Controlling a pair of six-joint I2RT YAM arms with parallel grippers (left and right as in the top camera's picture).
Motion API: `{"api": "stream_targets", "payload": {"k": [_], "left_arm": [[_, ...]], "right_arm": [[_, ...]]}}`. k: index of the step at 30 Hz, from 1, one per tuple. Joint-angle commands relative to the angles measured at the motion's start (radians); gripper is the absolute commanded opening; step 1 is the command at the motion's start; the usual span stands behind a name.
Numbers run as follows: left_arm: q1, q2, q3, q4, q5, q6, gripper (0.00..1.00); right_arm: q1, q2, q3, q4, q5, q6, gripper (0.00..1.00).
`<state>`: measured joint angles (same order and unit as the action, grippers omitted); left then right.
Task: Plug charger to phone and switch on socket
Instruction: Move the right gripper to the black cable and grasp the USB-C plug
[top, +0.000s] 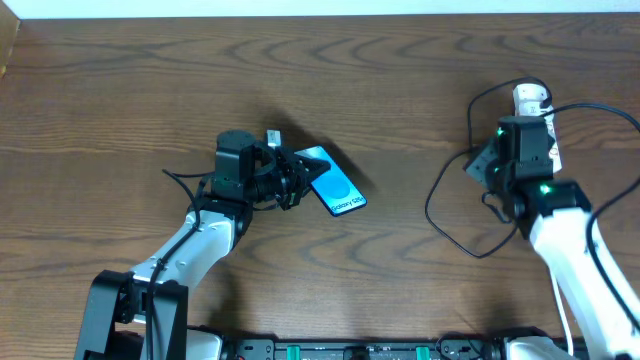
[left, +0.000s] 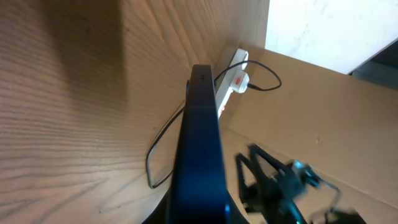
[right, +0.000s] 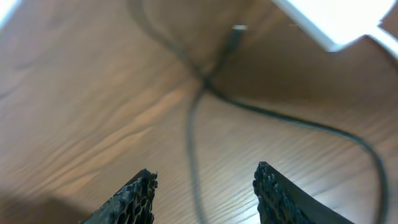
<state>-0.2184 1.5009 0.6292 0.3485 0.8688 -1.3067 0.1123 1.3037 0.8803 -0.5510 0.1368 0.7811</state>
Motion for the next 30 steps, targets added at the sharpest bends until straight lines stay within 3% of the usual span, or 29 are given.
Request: {"api": "stream_targets", "payload": {"k": [1, 5, 13, 24, 30], "left_arm": [[0.003, -0.005, 0.026, 0.011, 0.048, 0.018, 0.07], [0.003, -0.005, 0.025, 0.011, 0.059, 0.032, 0.08], [0.003, -0.005, 0.025, 0.011, 0.065, 0.032, 0.07], [0.003, -0.005, 0.025, 0.011, 0.062, 0.031, 0.07], [0.003, -0.005, 0.025, 0.011, 0.062, 0.031, 0.07]], "right_arm": [[-0.056, 0.105, 0.042, -0.003, 0.030, -0.020, 0.49], [-0.094, 0.235, 0.101, 0.005, 0.030, -0.019, 0.44], [-0.099, 0.420, 0.133, 0.174, 0.030, -0.019, 0.44], [-0.098, 0.563, 0.133, 0.344, 0.070, 0.077, 0.44], [-0.098, 0.604, 0.133, 0.357, 0.020, 0.105, 0.36]]}}
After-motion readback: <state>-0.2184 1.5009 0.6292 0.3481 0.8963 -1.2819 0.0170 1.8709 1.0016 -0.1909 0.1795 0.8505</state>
